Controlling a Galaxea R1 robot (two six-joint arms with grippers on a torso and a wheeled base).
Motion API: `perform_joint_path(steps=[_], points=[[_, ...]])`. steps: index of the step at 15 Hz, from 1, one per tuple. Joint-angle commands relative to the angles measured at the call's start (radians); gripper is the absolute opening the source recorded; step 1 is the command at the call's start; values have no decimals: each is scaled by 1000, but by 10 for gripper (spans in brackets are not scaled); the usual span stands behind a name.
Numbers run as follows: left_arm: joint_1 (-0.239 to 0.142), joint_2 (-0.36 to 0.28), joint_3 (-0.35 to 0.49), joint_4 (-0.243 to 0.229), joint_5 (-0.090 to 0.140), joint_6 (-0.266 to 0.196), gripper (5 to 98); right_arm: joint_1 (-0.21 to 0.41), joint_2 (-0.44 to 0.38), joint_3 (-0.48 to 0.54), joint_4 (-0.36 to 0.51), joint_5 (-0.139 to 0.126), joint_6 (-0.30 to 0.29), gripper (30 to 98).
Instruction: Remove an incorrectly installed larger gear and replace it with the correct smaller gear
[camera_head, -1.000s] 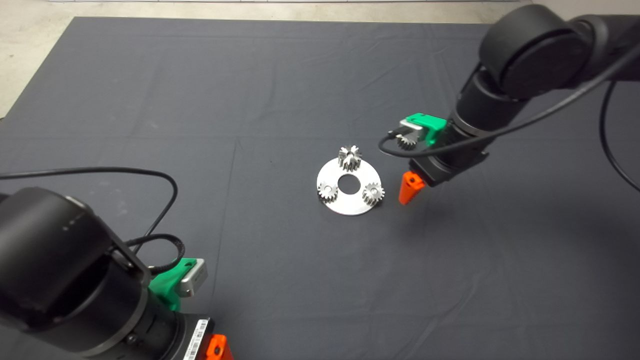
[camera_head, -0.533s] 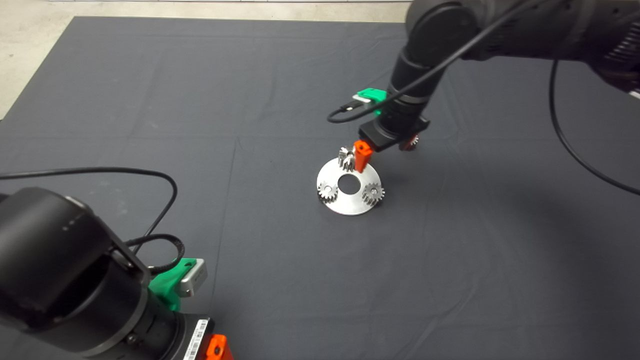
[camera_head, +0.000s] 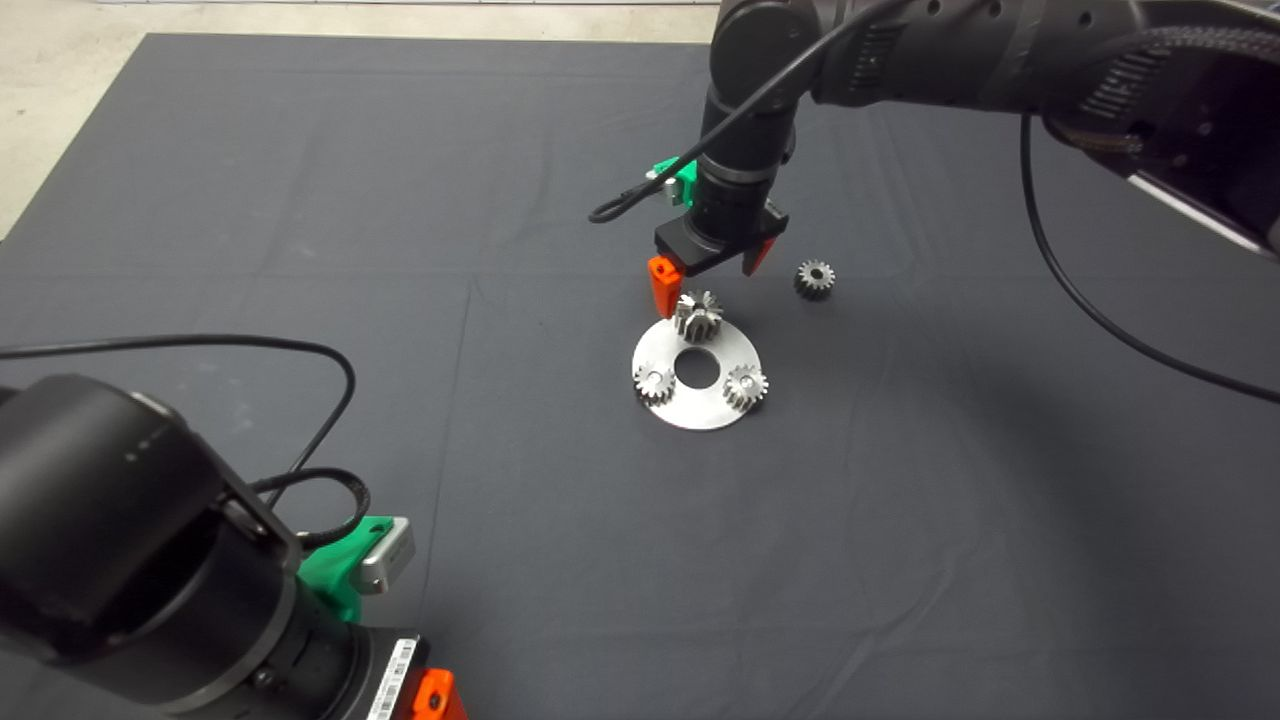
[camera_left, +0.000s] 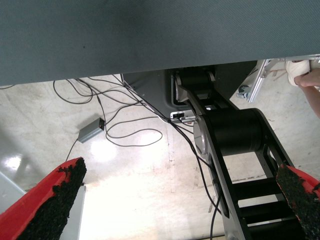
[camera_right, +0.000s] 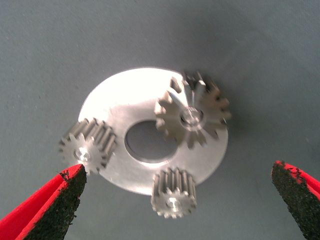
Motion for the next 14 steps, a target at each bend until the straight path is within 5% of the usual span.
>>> perform_joint_path(steps=[1, 14], points=[[-5, 0, 10, -17, 2, -3, 981, -19, 19, -5, -145, -103, -22, 980], [-5, -2, 10, -17, 1, -3, 981, -40, 14, -11, -187, -103, -42, 980]])
